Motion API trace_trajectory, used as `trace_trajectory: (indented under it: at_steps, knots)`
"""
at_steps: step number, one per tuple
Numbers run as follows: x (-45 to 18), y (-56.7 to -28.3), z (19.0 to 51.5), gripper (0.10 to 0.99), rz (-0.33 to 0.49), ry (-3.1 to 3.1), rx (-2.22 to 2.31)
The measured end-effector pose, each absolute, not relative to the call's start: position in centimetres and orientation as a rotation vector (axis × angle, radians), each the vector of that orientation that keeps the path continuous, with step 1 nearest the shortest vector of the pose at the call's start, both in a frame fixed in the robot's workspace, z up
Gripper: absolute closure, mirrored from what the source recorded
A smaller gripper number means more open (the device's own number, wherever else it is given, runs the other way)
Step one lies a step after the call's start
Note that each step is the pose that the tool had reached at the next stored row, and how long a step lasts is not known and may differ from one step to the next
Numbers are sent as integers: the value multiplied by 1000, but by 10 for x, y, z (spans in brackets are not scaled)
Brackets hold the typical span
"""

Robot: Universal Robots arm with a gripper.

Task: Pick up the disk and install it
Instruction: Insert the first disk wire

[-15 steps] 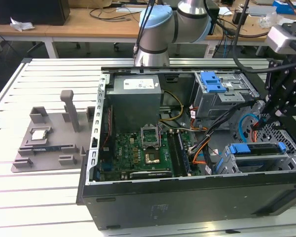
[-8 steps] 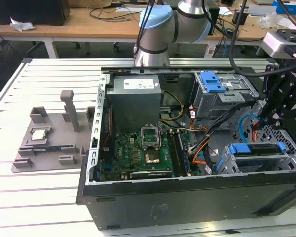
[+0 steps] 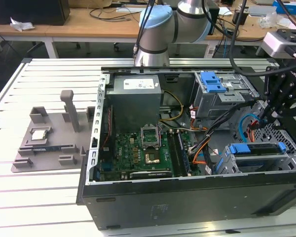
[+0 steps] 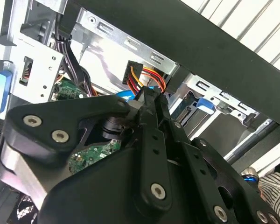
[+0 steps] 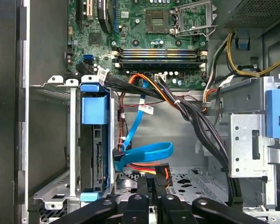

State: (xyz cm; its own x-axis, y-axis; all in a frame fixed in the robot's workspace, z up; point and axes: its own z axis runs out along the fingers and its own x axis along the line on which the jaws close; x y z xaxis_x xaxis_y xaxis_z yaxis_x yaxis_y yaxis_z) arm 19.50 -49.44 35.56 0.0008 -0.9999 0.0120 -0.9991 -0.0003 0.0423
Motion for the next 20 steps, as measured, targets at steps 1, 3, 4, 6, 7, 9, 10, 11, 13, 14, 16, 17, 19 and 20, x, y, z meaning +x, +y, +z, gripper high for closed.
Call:
trace_trajectory:
  at_steps: [1, 3, 4, 6, 7, 9, 10, 11, 13, 14, 16, 17, 19, 20]
  knots:
    - [194, -498, 356, 918, -32, -2193, 2194]
    - [192, -507, 356, 918, -30, -2191, 2194]
    - [192, -509, 355, 918, -28, -2191, 2193]
    - [192, -517, 355, 918, -24, -2189, 2192]
    - [192, -520, 355, 918, -22, -2188, 2191]
    - [191, -525, 355, 918, -20, -2186, 2190]
    - [191, -528, 355, 918, -20, -2186, 2190]
    - [191, -531, 354, 918, -20, -2186, 2190]
    - [190, -536, 352, 918, -19, -2186, 2190]
    - [189, -537, 351, 918, -19, -2185, 2190]
    - [187, -539, 348, 918, -18, -2185, 2190]
    - [187, -539, 347, 918, -18, -2185, 2190]
    - [187, -539, 345, 918, -18, -2185, 2190]
    - [186, -539, 344, 918, -18, -2185, 2190]
